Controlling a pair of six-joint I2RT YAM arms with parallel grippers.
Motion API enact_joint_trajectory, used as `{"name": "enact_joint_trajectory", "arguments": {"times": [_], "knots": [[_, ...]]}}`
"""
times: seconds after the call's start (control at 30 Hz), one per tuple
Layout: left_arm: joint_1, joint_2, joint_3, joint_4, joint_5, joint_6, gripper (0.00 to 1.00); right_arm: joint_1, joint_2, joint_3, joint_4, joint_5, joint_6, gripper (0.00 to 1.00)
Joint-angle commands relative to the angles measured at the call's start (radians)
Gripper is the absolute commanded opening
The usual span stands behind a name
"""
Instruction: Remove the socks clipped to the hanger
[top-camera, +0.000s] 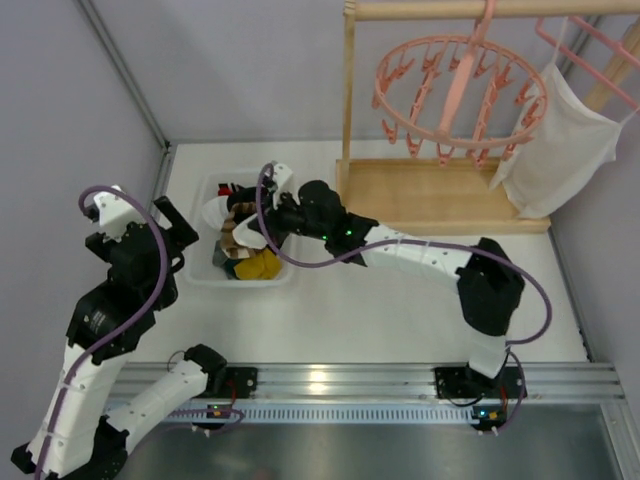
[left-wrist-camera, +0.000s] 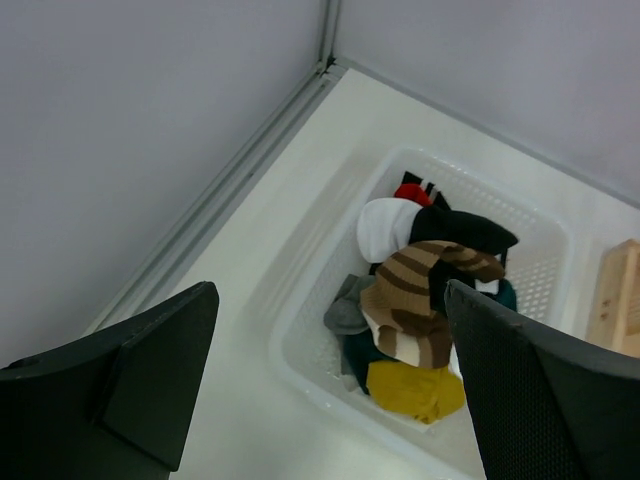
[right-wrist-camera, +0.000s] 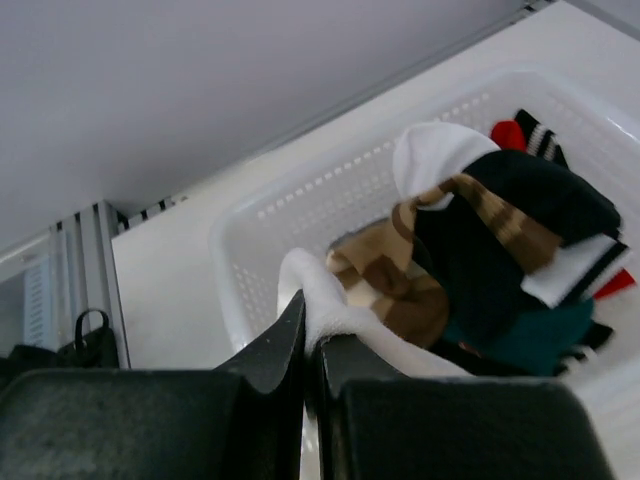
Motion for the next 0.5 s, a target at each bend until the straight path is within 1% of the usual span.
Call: {"name": "enact_joint_trajectory", "arguments": {"times": [0.0, 0.03, 0.07, 0.13, 0.17, 0.2, 0.27, 0.3, 0.33, 0.37, 0.47], "knots": [[0.004, 0.011, -0.072, -0.018, -0.103, -0.013, 0.98, 0.002, 0.189, 0.231, -0.054, -0.064, 0.069, 0.0], [0.002, 0.006, -0.086, -0.016, -0.111, -0.023, 0.98, 0.002, 0.235, 0.271, -0.063, -0.069, 0.089, 0.0], [0.004, 0.001, -0.114, -0.015, -0.12, -0.042, 0.98, 0.002, 0.322, 0.31, -0.077, -0.076, 0.125, 0.0], [0.004, -0.012, -0.134, -0.004, -0.113, -0.059, 0.98, 0.004, 0.406, 0.406, -0.082, -0.082, 0.169, 0.0], [0.004, -0.017, -0.154, 0.005, -0.1, -0.055, 0.98, 0.002, 0.485, 0.44, -0.102, -0.084, 0.175, 0.0], [0.002, -0.022, -0.163, 0.014, -0.083, -0.053, 0.98, 0.002, 0.525, 0.515, -0.122, -0.084, 0.175, 0.0], [0.002, -0.028, -0.175, 0.025, -0.073, -0.052, 0.98, 0.002, 0.629, 0.587, -0.171, -0.04, 0.164, 0.0], [0.004, -0.029, -0.186, 0.024, -0.07, -0.055, 0.98, 0.004, 0.659, 0.642, -0.207, -0.029, 0.16, 0.0], [0.002, -0.034, -0.191, 0.024, -0.068, -0.058, 0.98, 0.002, 0.682, 0.663, -0.218, -0.011, 0.155, 0.0], [0.002, -0.043, -0.197, 0.025, -0.068, -0.066, 0.98, 0.002, 0.7, 0.67, -0.223, 0.017, 0.153, 0.0], [0.002, -0.075, -0.217, 0.033, -0.065, -0.072, 0.98, 0.002, 0.71, 0.644, -0.185, 0.017, 0.172, 0.0]]}}
